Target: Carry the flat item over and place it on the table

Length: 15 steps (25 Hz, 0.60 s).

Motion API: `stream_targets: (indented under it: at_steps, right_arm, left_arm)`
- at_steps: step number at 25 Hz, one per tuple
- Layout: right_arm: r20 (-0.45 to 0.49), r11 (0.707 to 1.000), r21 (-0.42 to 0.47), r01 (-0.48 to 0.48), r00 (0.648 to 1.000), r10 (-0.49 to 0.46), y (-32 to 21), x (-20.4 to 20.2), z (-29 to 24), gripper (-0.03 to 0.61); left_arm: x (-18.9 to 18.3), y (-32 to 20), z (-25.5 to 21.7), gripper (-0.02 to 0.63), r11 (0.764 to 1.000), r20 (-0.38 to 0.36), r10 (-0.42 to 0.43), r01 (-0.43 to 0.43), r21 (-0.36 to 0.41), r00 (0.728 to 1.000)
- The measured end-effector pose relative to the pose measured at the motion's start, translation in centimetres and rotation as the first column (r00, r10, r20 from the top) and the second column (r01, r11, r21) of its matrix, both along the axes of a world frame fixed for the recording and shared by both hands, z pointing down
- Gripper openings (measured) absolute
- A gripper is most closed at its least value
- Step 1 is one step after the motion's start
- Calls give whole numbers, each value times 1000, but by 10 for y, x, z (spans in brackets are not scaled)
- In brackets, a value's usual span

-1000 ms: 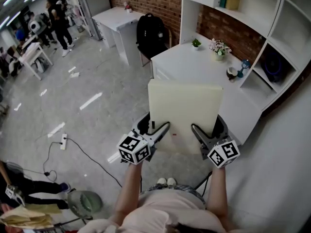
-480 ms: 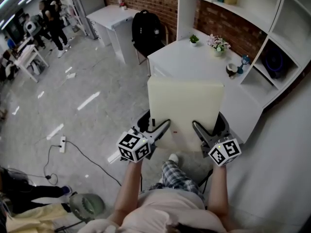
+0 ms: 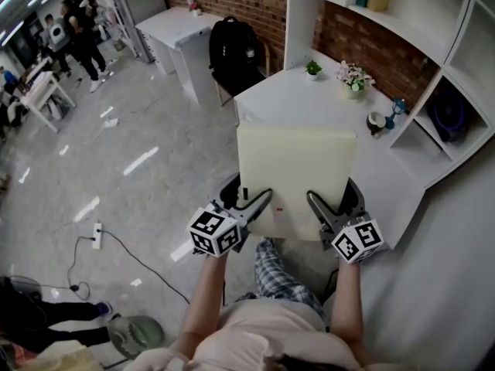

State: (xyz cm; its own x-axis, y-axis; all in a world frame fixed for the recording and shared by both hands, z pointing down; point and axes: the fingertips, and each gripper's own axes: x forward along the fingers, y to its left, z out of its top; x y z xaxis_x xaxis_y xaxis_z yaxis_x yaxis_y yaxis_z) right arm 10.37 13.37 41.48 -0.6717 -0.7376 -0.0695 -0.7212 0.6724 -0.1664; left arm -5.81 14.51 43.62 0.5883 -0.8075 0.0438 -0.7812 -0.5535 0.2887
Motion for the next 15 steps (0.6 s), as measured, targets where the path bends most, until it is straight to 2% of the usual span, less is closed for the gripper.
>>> stream_targets:
  at_steps: [4, 15]
  right_arm:
    - [7, 1000, 15, 0, 1000, 0, -62, -9, 5, 457]
    - [13, 999, -34, 20, 1000, -20, -292, -25, 6, 456]
  left_arm:
    - [-9, -63, 4, 345, 1000, 14, 2, -2, 5, 1000]
    - [-25, -289, 1, 345, 1000, 39, -14, 15, -17, 999]
